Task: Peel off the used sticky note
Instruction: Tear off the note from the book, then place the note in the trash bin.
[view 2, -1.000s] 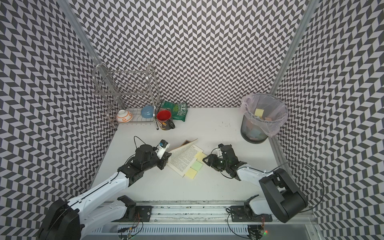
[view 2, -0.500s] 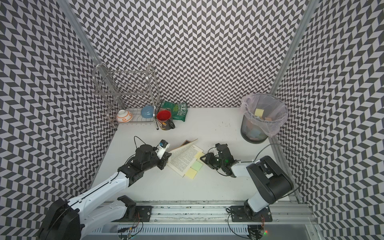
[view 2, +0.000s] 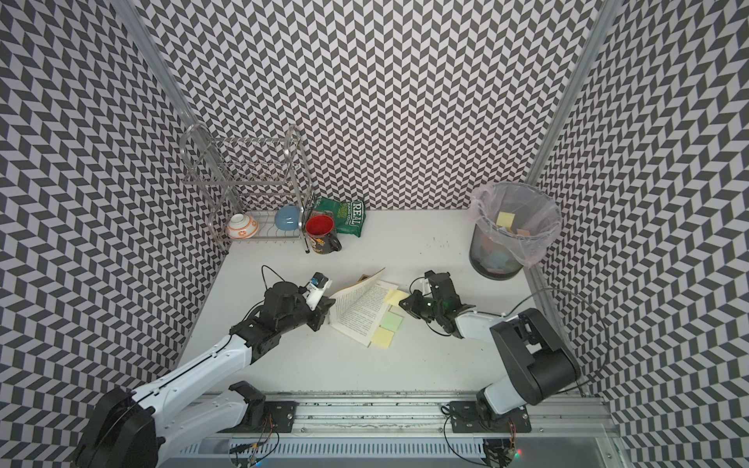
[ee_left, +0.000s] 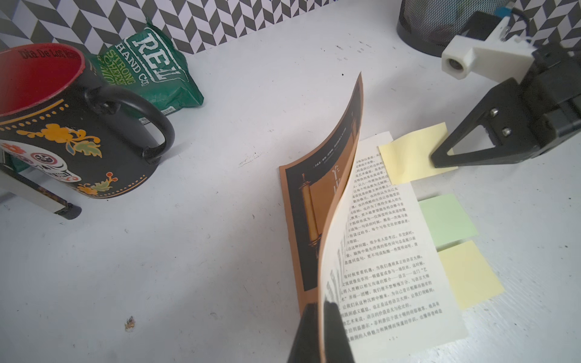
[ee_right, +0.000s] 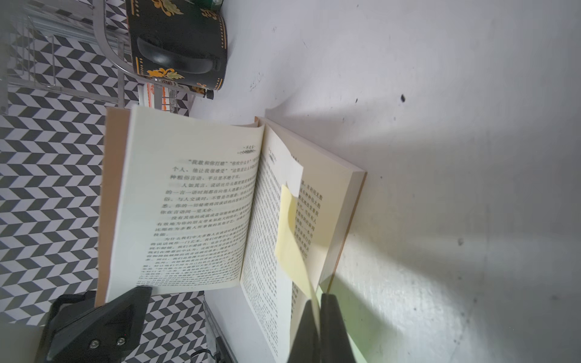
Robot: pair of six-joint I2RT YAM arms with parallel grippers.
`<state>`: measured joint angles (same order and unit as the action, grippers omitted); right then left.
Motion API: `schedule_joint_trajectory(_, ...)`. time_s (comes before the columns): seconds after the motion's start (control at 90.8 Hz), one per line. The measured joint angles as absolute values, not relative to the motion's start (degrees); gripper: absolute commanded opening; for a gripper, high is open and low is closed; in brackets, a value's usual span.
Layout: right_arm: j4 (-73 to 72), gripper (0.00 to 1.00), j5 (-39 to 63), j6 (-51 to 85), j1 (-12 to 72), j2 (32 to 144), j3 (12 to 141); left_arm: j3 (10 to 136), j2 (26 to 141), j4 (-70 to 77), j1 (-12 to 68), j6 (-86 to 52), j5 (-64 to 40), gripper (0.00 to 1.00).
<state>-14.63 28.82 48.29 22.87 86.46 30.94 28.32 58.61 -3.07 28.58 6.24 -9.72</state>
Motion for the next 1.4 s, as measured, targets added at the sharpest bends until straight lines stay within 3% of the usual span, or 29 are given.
schedule_joint_trajectory(0.419,4.0,0.00,28.9,36.2,18.0,76.4,36.0,28.3,58.6,-3.1,28.6,6.3,-9.1,0.00)
schedule_joint_trajectory(0.771,18.6,0.00,17.5,32.7,13.1,64.8,62.0,28.3,58.5,-3.2,28.6,6.3,-9.2,0.00)
schedule_joint_trajectory(0.98,24.3,0.00,8.8,30.3,3.7,69.5,77.7,28.3,58.5,-3.2,28.6,6.3,-9.3,0.00)
schedule_joint_trajectory(1.179,28.7,0.00,2.5,27.2,-5.5,80.8,90.9,28.3,58.5,-3.2,28.6,6.3,-9.3,0.00)
schedule_joint_trajectory(1.399,33.8,0.13,-4.1,24.2,-9.0,94.3,102.3,28.3,57.8,-3.2,28.6,6.3,-9.3,0.00)
